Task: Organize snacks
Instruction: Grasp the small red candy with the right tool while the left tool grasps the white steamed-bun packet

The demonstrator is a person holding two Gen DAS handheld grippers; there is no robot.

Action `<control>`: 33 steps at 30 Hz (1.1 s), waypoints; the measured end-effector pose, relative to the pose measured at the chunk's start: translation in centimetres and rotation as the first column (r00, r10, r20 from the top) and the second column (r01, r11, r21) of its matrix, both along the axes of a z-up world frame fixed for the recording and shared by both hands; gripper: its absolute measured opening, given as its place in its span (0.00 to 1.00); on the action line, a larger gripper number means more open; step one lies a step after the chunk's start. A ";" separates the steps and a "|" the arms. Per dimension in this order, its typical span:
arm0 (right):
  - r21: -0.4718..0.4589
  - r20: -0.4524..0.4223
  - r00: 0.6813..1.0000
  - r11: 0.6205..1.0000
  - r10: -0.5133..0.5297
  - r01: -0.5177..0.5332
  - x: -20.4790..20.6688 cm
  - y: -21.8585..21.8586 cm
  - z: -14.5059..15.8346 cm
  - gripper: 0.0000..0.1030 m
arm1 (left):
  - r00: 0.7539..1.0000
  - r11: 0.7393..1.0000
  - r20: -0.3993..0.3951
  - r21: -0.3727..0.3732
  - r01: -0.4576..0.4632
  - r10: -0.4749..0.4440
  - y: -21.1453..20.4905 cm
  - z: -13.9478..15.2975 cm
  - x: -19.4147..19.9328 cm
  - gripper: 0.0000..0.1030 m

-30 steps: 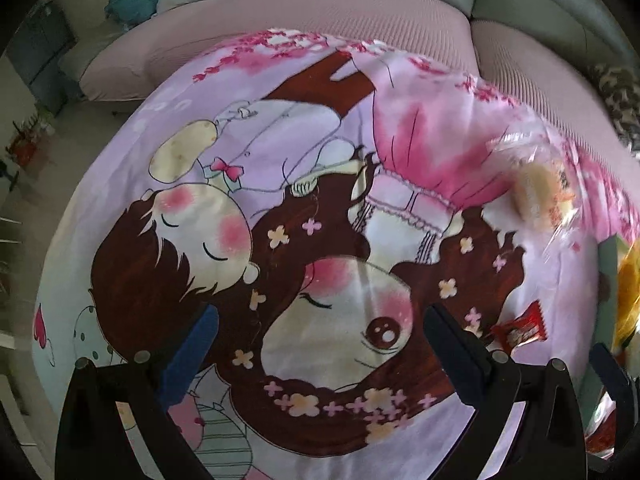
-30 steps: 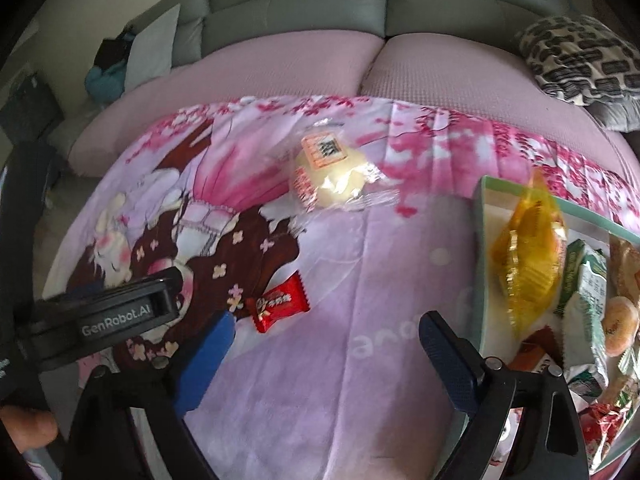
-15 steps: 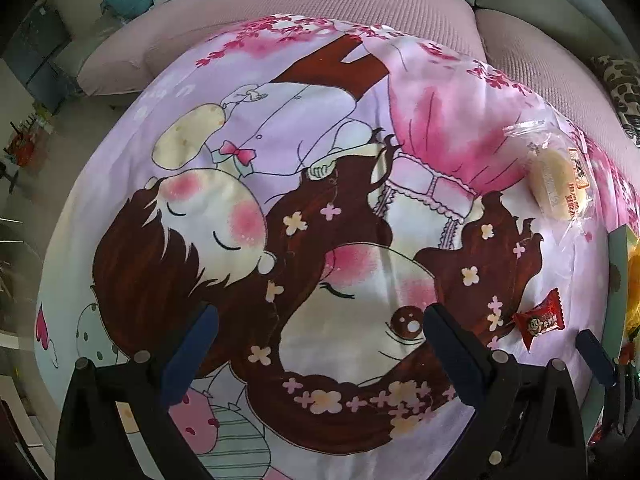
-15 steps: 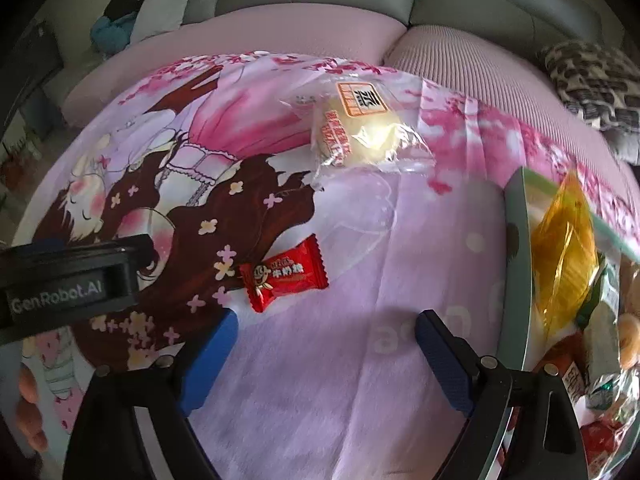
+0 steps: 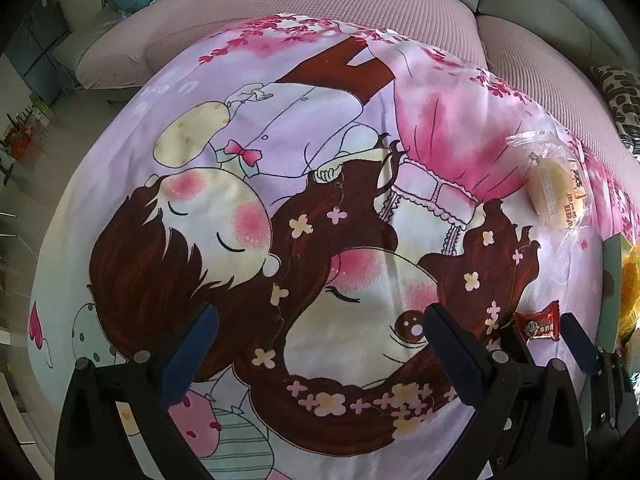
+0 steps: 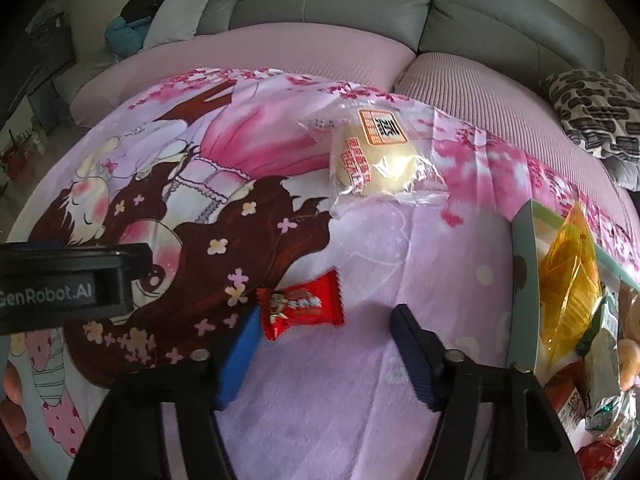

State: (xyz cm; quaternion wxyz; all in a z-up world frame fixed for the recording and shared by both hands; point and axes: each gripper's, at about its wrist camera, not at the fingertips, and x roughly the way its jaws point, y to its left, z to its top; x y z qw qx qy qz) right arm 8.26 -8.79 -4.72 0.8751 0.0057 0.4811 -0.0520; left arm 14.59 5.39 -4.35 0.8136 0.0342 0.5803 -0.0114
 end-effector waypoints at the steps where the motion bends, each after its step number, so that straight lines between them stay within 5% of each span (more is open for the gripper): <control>1: -0.002 0.003 1.000 1.000 0.002 -0.002 0.0 0.1 0.0 0.61 | 1.000 1.000 0.000 -0.001 -0.002 0.002 0.1 -0.1 0.1 0.99; 13: -0.008 0.017 1.000 1.000 0.012 -0.012 -0.1 0.4 0.2 0.35 | 1.000 1.000 0.001 -0.006 0.000 0.000 -0.2 0.3 -0.3 0.99; 33: 0.053 0.036 0.998 0.997 -0.049 0.047 -0.4 -1.7 1.4 0.31 | 0.997 0.993 0.073 -0.120 -0.001 0.010 -1.7 1.1 0.6 0.99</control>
